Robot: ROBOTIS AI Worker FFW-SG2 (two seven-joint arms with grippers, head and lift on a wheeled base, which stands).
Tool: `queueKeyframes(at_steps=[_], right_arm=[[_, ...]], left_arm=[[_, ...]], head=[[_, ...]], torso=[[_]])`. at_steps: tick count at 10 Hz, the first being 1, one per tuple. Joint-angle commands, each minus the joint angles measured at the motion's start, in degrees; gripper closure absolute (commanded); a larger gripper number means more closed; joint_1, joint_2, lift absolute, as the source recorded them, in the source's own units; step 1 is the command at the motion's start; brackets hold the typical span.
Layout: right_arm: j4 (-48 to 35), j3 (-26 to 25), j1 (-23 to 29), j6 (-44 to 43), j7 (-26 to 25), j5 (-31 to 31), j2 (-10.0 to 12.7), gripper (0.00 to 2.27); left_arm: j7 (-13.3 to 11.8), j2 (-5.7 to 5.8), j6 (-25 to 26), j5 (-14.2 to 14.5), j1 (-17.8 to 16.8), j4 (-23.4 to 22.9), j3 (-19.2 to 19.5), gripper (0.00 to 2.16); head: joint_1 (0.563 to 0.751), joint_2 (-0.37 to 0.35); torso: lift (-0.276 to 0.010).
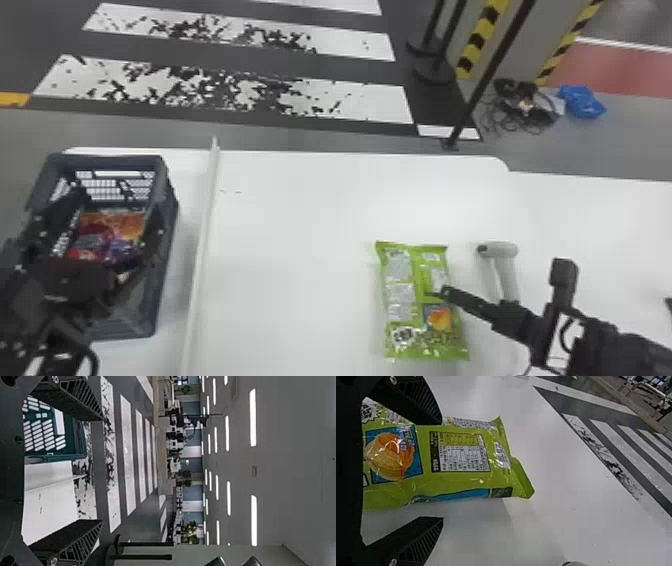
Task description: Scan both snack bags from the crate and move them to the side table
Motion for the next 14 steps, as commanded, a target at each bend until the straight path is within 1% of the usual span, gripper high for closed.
queueKeyframes(at_steps=[1,2,3,4,5,6,7,10,11,12,14], right_arm=[[1.4,1.2,-0.8,-0.8,0.6,1.0,-0.3,0.06],[2.1,1.9,-1.1,-1.1,1.2,1.1,-0.7,0.06],[3.5,2.2,-2.0,-1.1,3.1,1.7,-0.7,0.08],[4.4,3.0,-2.8,-0.9,4.7,3.2,-1.2,0.22],[5.8,4.4,-3.9,-0.4,5.3,5.0,-1.9,0.73],[6.4,5.5,-4.7,0.3,5.4,7.9,-2.2,1.54],[6.6,6.5,-5.0,0.1,5.4,9.1,-2.4,2.23],[5.3,5.3,-3.8,-2.0,5.1,8.1,-2.2,2.24],[1.8,4.3,-1.9,-2.5,4.7,7.3,-1.9,2.24],[-1.8,3.1,-0.6,-1.1,4.3,5.4,-1.9,2.24],[-8.3,-1.1,1.0,2.4,4.0,1.1,-1.8,2.24]], left_arm=[[0.0,0.0,-0.2,0.0,0.1,-0.1,0.1,0.07],[0.0,0.0,-0.2,-0.1,0.2,-0.1,0.1,0.07],[0.0,0.0,-0.2,-0.2,0.2,-0.1,0.1,0.07],[0.0,0.0,-0.3,-0.3,0.2,-0.1,0.1,0.07],[0.0,0.0,-0.3,-0.3,0.2,-0.1,0.1,0.07],[0.0,0.0,-0.3,-0.2,0.2,-0.1,0.2,0.07],[0.0,0.0,-0.3,-0.2,0.2,0.0,0.2,0.07],[0.1,-0.09,-0.3,-0.2,0.1,0.1,0.2,0.07],[0.1,-0.09,-0.3,-0.2,0.1,0.1,0.2,0.07],[0.1,-0.09,-0.3,-0.2,0.1,0.2,0.2,0.07],[0.1,0.0,-0.3,-0.3,0.5,-0.3,0.3,0.07]], head=[[0.695,-0.157],[0.695,-0.151],[0.695,-0.149],[0.695,-0.143],[0.695,-0.137],[0.695,-0.136],[0.695,-0.139],[0.695,-0.14],[0.695,-0.142],[0.695,-0.144],[0.695,-0.142]], torso=[[-0.029],[-0.029],[-0.029],[-0.029],[-0.029],[-0.029],[-0.029],[-0.029],[-0.029],[-0.029],[-0.029]])
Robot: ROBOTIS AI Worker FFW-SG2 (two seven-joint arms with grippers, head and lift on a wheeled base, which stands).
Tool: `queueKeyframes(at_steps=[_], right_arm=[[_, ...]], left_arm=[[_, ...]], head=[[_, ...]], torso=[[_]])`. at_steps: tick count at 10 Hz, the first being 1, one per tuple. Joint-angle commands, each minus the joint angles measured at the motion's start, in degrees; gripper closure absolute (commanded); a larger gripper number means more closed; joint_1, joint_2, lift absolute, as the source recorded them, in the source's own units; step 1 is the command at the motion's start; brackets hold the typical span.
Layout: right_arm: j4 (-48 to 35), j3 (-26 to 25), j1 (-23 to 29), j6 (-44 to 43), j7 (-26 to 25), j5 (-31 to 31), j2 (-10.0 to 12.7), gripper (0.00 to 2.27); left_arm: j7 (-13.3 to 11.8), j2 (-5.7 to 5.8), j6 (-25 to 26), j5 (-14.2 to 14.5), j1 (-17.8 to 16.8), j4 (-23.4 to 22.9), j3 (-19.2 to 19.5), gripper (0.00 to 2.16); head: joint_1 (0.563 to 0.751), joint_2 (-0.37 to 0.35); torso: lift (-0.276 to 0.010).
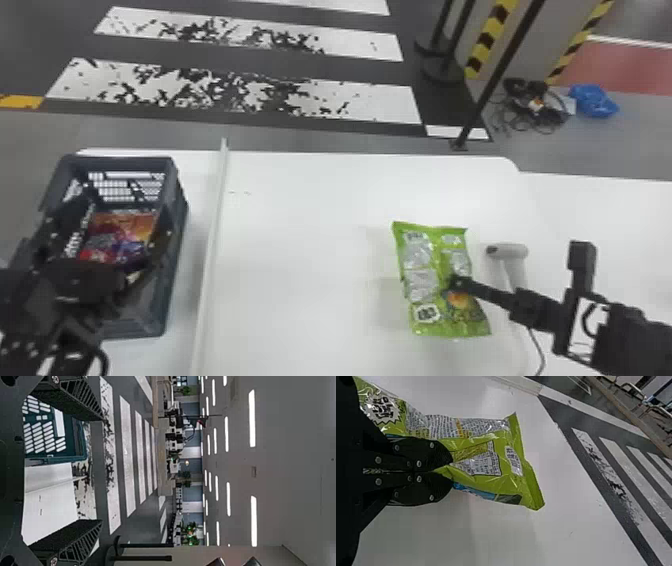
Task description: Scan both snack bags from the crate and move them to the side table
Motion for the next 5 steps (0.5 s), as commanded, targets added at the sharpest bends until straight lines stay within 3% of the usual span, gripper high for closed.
queueKeyframes(at_steps=[1,3,5], right_arm=[[-4.7,-4.0,1.1,0.7,-0.6,-3.8,0.2,2.24],[-6.0,-7.3,-0.4,-1.2,-2.1,-6.1,0.4,2.24],[-1.8,-8.1,-4.8,-4.4,-3.1,-5.9,-0.5,2.24]], left_arm=[[0.0,0.43,0.2,0.1,0.9,-1.0,0.6,0.07],[0.0,0.61,0.4,0.1,2.1,-1.2,1.3,0.07],[0.0,0.96,0.4,0.1,3.1,-1.7,2.0,0.07]], head=[[0.695,-0.145],[0.695,-0.157],[0.695,-0.181]], torso=[[-0.029],[-0.029],[-0.029]])
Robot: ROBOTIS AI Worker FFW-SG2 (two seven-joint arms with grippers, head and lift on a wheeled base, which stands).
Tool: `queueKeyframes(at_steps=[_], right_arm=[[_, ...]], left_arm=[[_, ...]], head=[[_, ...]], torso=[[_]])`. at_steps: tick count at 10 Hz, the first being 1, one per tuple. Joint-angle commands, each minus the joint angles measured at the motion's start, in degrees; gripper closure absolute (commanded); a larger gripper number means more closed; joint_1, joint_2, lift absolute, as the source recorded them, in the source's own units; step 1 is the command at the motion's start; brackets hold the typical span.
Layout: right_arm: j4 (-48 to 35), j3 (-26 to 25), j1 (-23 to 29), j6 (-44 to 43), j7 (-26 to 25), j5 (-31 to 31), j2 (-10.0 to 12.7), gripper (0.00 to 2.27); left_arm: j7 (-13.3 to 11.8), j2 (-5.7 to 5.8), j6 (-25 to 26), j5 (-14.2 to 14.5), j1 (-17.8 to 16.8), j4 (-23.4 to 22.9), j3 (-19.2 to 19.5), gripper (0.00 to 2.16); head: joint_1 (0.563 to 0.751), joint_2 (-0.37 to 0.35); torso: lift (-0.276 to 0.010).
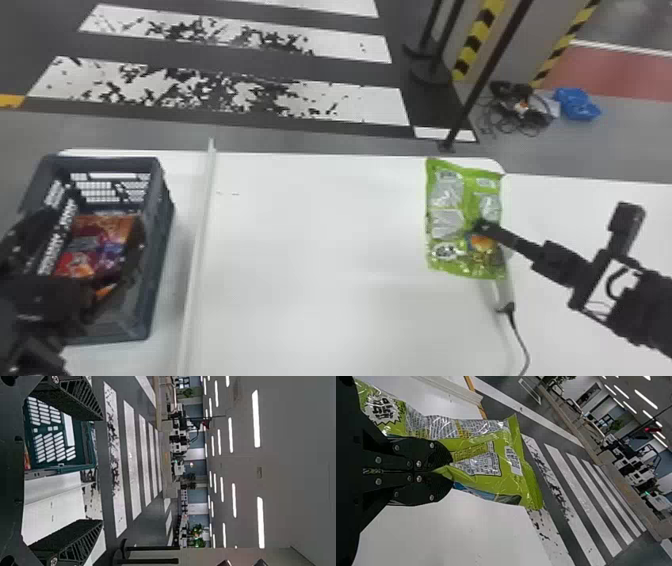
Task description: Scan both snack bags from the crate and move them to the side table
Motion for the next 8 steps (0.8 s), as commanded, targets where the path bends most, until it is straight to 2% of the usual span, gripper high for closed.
queueKeyframes(at_steps=[1,3,5,6,7,8], right_arm=[[4.9,-0.5,-3.5,-5.0,-1.9,0.6,-0.5,2.24],[11.6,-1.2,-7.4,-12.3,-6.2,0.9,-1.4,2.24],[16.5,-1.5,-9.9,-17.4,-9.9,1.8,-3.5,2.24],[18.9,-2.2,-10.6,-19.0,-14.5,1.9,-4.3,2.24],[20.5,-2.7,-11.0,-21.5,-20.1,2.7,-4.2,2.24],[21.9,-3.1,-11.0,-22.9,-23.6,2.8,-4.2,2.24]], left_arm=[[0.7,0.25,-0.2,0.1,0.7,-0.5,0.4,0.07],[0.7,0.34,-0.2,0.7,1.0,-0.5,1.2,0.07],[0.7,0.6,-0.2,1.4,1.1,-0.8,1.5,0.07],[0.6,0.87,-0.2,1.4,1.0,-0.8,1.5,0.07],[0.6,0.87,-0.2,1.4,1.0,-0.8,1.4,0.07],[0.6,0.96,-0.3,1.4,1.0,-1.0,1.4,0.07]], head=[[0.695,-0.187],[0.695,-0.229],[0.695,-0.283],[0.695,-0.297],[0.695,-0.331],[0.695,-0.35]], torso=[[-0.029],[-0.029],[-0.029],[-0.029],[-0.029],[-0.029]])
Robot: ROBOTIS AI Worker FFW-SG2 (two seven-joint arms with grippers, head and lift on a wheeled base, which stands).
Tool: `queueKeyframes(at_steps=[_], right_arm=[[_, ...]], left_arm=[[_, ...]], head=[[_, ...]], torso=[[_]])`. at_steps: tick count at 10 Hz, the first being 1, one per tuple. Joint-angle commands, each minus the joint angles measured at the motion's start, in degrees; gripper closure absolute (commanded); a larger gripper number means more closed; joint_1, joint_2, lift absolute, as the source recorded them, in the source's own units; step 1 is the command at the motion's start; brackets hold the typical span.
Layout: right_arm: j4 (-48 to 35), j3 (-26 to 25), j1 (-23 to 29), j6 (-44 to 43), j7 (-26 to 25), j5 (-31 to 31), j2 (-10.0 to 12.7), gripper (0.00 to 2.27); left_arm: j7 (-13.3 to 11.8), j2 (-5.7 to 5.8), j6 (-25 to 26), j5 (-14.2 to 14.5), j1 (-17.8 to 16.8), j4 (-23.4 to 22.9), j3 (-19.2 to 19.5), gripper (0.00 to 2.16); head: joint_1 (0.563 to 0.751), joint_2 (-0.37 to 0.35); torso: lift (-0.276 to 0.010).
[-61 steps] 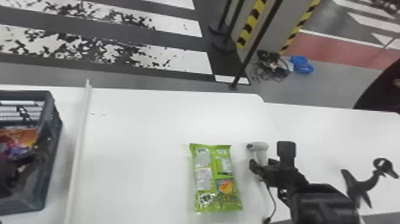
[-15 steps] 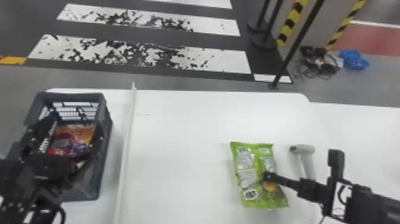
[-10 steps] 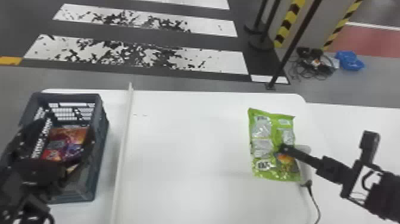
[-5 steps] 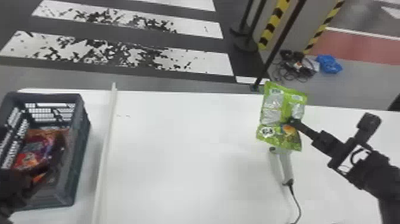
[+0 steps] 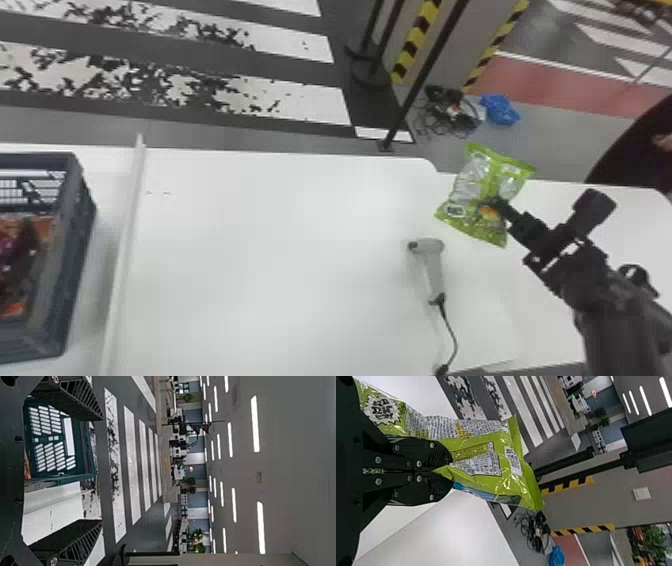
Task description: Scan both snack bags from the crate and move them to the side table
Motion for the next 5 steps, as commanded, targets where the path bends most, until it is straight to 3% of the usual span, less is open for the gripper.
queueKeyframes(at_steps=[1,3,5], right_arm=[[2.9,-0.8,-0.1,-3.8,-2.3,0.2,0.0,2.24],[4.6,0.8,-0.2,-9.2,-15.2,1.4,0.0,2.24],[8.9,4.6,-1.4,-17.7,-26.3,1.7,-1.4,2.24]], left_arm=[[-0.1,0.16,0.0,0.1,0.1,-0.5,0.0,0.07],[-0.1,0.07,0.0,0.1,0.2,-1.1,0.0,0.07],[-0.1,0.16,0.0,0.1,0.0,-1.0,-0.1,0.07]], head=[[0.695,-0.35],[0.695,-0.35],[0.695,-0.35]], torso=[[-0.029],[-0.029],[-0.029]])
